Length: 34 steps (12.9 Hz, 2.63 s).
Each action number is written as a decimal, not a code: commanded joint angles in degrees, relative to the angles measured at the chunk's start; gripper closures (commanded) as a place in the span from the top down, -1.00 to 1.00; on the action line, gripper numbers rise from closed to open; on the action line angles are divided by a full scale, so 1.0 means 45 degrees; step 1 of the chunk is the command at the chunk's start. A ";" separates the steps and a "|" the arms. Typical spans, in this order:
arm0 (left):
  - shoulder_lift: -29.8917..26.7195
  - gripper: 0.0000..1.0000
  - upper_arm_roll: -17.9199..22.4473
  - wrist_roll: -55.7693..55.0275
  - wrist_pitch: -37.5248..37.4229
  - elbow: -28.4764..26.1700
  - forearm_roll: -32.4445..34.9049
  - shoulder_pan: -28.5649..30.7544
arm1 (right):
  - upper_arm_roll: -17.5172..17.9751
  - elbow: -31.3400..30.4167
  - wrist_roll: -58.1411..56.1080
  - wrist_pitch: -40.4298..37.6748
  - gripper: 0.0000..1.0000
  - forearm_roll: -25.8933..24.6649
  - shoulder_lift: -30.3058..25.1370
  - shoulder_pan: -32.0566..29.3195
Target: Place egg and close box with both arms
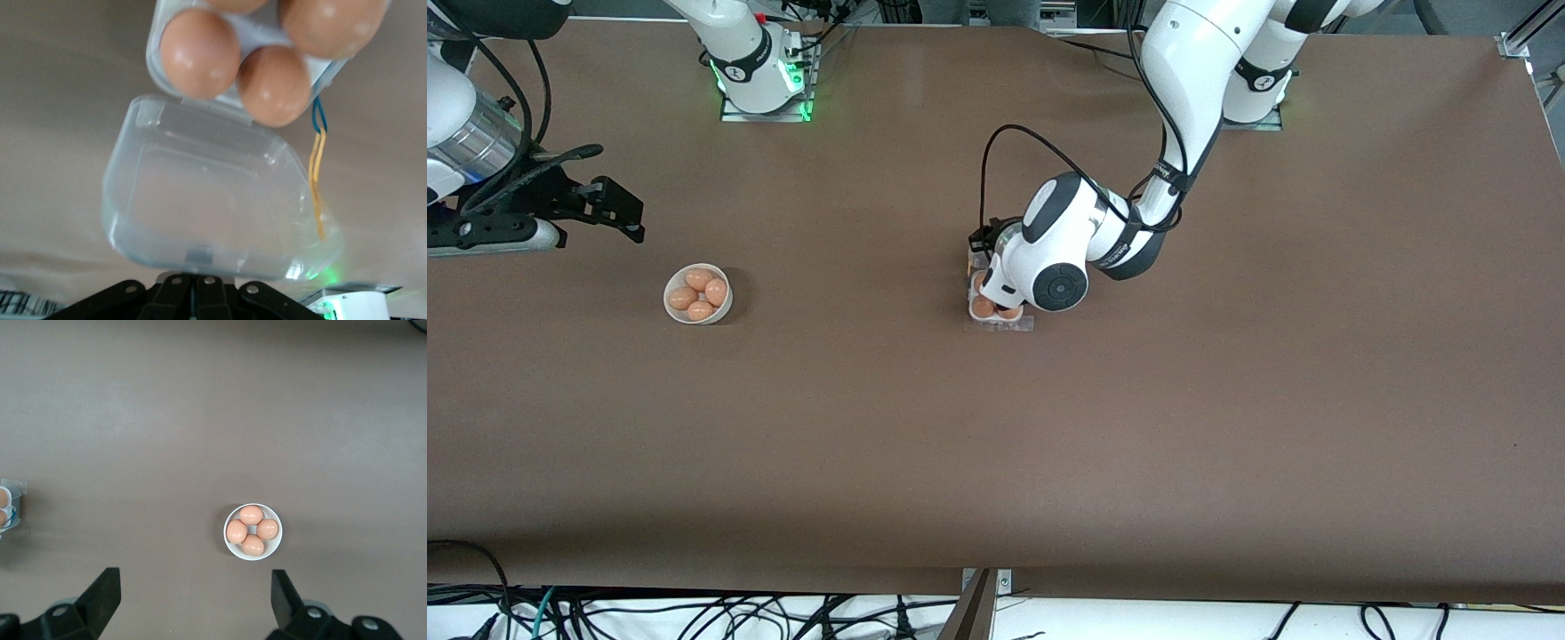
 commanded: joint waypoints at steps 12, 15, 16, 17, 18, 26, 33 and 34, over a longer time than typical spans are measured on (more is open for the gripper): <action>-0.1818 0.61 0.1215 0.0764 -0.2089 0.2121 0.6601 0.2453 | 0.0038 -0.0166 0.0030 0.0182 1.00 -0.0012 -0.0051 -0.0170; -0.1819 0.70 0.1332 0.1743 -0.2089 0.3196 0.7172 0.3663 | 0.0038 -0.0146 0.0030 0.0182 1.00 -0.0032 -0.0051 -0.0170; -0.1819 0.71 0.1332 0.2152 -0.2089 0.3354 0.7172 0.3976 | 0.0058 -0.0146 0.0030 0.0182 1.00 -0.0032 -0.0051 -0.0170; -0.1799 0.70 0.1371 0.2639 -0.2089 0.3375 0.7268 0.4095 | 0.0058 -0.0146 0.0030 0.0162 1.00 -0.0032 -0.0051 -0.0170; -0.1818 0.71 0.1623 0.3089 -0.2089 0.3394 0.7501 0.4212 | 0.0058 -0.0146 0.0030 0.0162 1.00 -0.0012 -0.0051 -0.0170; -0.4118 1.00 0.2016 0.8479 -0.1876 0.1875 0.8520 0.6573 | 0.0038 -0.0146 -0.0009 0.0162 1.00 -0.0012 -0.0051 -0.0189; -0.7380 1.00 0.1861 1.0126 0.0268 -0.2027 0.8500 0.7553 | 0.0038 -0.0146 -0.0068 0.0182 1.00 -0.0012 -0.0032 -0.0209; -0.7733 1.00 0.1802 1.0105 0.0448 -0.2519 0.8500 0.7650 | 0.0038 -0.0146 -0.0068 0.0162 1.00 -0.0012 -0.0032 -0.0209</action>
